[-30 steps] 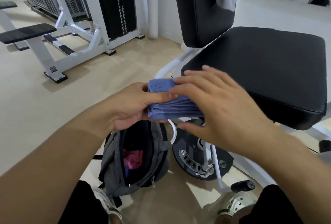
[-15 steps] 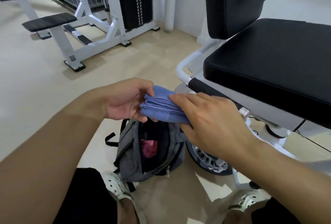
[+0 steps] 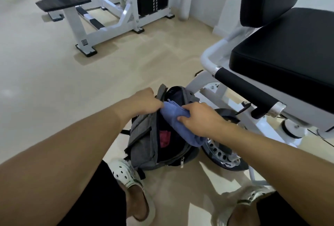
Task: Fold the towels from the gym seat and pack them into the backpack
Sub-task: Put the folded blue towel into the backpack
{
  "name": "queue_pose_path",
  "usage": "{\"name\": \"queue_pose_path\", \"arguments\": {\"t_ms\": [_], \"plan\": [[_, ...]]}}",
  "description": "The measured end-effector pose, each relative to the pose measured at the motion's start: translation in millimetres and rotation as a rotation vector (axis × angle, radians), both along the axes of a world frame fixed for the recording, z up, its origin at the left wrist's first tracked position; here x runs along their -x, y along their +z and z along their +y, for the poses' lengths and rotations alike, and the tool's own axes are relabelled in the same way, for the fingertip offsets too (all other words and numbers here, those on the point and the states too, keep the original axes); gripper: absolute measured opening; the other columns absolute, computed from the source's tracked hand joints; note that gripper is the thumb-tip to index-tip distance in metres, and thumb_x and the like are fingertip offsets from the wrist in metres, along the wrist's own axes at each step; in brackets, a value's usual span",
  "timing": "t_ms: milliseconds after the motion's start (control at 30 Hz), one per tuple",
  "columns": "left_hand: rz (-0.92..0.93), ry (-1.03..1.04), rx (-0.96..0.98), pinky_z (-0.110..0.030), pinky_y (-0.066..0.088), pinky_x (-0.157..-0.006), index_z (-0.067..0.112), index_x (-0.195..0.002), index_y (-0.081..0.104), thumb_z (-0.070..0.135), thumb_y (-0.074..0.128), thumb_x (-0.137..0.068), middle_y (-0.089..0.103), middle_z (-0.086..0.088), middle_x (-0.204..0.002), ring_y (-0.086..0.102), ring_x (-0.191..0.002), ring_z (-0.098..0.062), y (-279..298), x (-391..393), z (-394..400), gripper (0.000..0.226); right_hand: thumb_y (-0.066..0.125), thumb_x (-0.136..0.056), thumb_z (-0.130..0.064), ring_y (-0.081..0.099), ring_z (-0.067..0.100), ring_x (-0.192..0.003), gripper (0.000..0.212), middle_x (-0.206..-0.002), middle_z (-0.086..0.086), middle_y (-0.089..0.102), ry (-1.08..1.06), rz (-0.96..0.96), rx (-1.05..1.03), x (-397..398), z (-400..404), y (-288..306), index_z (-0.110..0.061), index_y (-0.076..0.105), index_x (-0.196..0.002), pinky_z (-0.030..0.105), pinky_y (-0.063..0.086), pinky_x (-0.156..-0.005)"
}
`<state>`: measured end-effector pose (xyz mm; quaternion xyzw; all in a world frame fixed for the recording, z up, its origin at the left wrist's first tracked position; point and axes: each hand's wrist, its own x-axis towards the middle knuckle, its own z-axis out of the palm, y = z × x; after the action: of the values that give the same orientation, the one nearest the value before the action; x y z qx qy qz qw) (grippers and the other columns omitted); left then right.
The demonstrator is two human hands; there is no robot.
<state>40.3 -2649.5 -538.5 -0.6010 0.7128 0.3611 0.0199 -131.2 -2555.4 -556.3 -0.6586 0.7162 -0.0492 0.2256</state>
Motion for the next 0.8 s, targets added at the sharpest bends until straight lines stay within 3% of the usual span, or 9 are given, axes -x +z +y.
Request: {"name": "queue_pose_path", "arguments": {"t_ms": [100,200,300,367,433,567,733,800], "plan": [[-0.03,-0.075,-0.039,-0.033,0.048,-0.085,0.008,-0.128,0.052,0.032,0.068,-0.091,0.059,-0.011,-0.118,0.058,-0.101,-0.027,-27,8,6,0.047,0.057,-0.095,-0.033,0.051,0.024,-0.059,0.035,-0.062,0.008,0.054,-0.095,-0.039,-0.083,-5,-17,-25,-0.008,0.053,-0.07,0.033,0.037,-0.049],[-0.065,-0.067,-0.046,-0.033,0.046,-0.077,0.005,-0.143,0.038,0.032,0.066,-0.092,0.059,-0.016,-0.129,0.058,-0.1,-0.027,-51,8,7,0.064,0.056,-0.092,-0.027,0.047,0.023,-0.056,0.028,-0.06,0.007,0.05,-0.158,-0.071,-0.125,-6,-27,-43,-0.008,0.052,-0.071,0.031,0.034,-0.049],[0.015,-0.013,-0.104,-0.032,0.044,-0.073,0.001,-0.127,0.049,0.021,0.058,-0.093,0.062,-0.018,-0.119,0.061,-0.1,-0.029,-63,7,4,0.04,0.058,-0.091,-0.027,0.052,0.026,-0.061,0.027,-0.065,0.012,0.056,-0.177,-0.078,-0.117,-2,-30,-55,-0.003,0.056,-0.078,0.033,0.038,-0.051],[0.094,0.004,-0.185,-0.035,0.042,-0.069,-0.003,-0.112,0.059,0.012,0.053,-0.09,0.065,-0.02,-0.104,0.06,-0.087,-0.027,-70,6,1,0.028,0.06,-0.09,-0.029,0.062,0.028,-0.07,0.028,-0.076,0.014,0.068,-0.168,-0.065,-0.089,1,-34,-60,-0.002,0.066,-0.09,0.036,0.047,-0.058],[0.154,0.062,-0.272,-0.036,0.039,-0.067,-0.004,-0.105,0.059,0.007,0.051,-0.088,0.059,-0.019,-0.095,0.054,-0.08,-0.027,-74,6,2,0.022,0.061,-0.089,-0.03,0.065,0.029,-0.077,0.026,-0.081,0.013,0.07,-0.155,-0.046,-0.062,2,-39,-65,-0.006,0.068,-0.094,0.037,0.05,-0.062],[0.164,0.119,-0.34,-0.03,0.036,-0.061,0.006,-0.098,0.054,0.004,0.049,-0.091,0.052,-0.015,-0.093,0.049,-0.077,-0.027,-75,5,3,0.009,0.06,-0.087,-0.029,0.063,0.031,-0.074,0.022,-0.075,0.009,0.066,-0.153,-0.036,-0.056,-3,-48,-85,-0.008,0.068,-0.087,0.035,0.048,-0.058],[0.185,0.14,-0.392,-0.035,0.036,-0.069,0.011,-0.096,0.056,0.001,0.046,-0.093,0.057,-0.014,-0.094,0.049,-0.082,-0.027,-69,-2,-4,0.014,0.058,-0.095,-0.027,0.068,0.036,-0.093,0.025,-0.103,0.014,0.071,-0.175,-0.02,-0.129,-14,-66,-120,-0.01,0.071,-0.107,0.033,0.043,-0.064],[0.179,0.141,-0.408,-0.036,0.043,-0.069,0.011,-0.098,0.056,0.003,0.047,-0.092,0.06,-0.013,-0.096,0.055,-0.083,-0.029,-68,-2,-5,0.014,0.057,-0.096,-0.023,0.068,0.037,-0.098,0.025,-0.11,0.017,0.071,-0.171,-0.03,-0.142,-22,-70,-129,-0.007,0.07,-0.109,0.033,0.045,-0.066]]}}
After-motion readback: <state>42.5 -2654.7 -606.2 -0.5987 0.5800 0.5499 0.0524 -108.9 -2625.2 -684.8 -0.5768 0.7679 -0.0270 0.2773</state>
